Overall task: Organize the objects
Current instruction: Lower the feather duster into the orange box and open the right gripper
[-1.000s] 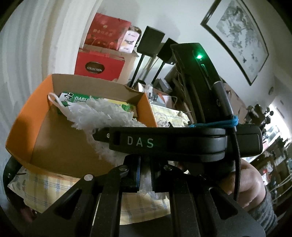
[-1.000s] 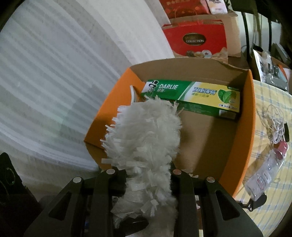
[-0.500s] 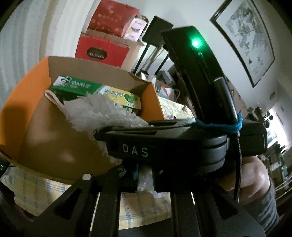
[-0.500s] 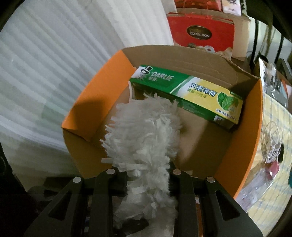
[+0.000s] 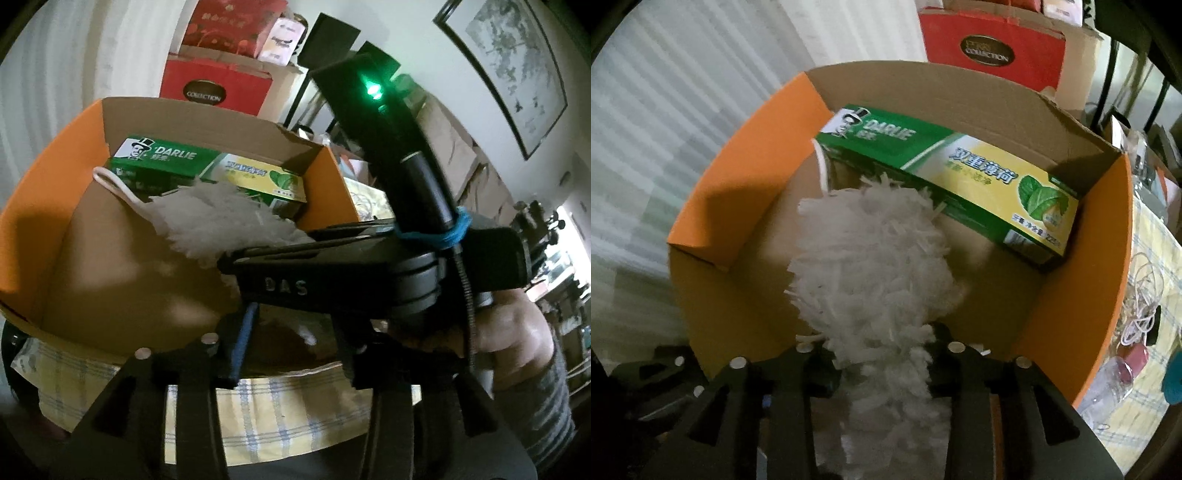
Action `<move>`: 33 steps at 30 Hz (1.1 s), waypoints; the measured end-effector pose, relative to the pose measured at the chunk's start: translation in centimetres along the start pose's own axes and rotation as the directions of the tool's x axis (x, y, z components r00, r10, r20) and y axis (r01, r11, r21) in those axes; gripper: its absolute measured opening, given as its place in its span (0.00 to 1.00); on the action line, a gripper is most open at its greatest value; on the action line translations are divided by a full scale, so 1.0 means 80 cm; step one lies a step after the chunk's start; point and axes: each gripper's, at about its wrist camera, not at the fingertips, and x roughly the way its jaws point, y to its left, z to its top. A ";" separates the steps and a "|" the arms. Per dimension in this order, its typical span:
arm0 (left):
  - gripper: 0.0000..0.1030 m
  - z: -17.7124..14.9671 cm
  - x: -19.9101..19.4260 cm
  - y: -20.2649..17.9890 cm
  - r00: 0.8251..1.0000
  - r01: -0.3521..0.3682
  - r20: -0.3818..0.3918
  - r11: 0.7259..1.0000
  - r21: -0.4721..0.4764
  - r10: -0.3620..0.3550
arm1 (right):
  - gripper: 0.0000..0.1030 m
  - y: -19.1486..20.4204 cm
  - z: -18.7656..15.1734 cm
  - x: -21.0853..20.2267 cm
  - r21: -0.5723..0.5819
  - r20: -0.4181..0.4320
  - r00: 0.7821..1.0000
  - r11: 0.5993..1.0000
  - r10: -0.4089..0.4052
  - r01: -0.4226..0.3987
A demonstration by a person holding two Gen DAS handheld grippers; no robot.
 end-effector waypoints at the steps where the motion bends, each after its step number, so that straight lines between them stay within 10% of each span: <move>1: 0.39 -0.001 0.001 0.001 1.000 -0.006 -0.003 1.000 -0.001 0.006 | 0.37 0.000 0.000 -0.002 0.003 0.005 1.000 1.000 0.004 -0.004; 10: 0.73 -0.001 -0.015 -0.003 1.000 0.001 0.024 1.000 0.019 -0.001 | 0.58 -0.014 -0.009 -0.068 0.069 0.143 0.988 0.995 0.056 -0.066; 33: 0.93 0.008 -0.022 -0.064 0.999 0.012 0.037 0.992 0.128 -0.017 | 0.87 -0.094 -0.128 -0.200 0.247 0.308 0.946 0.969 -0.100 0.022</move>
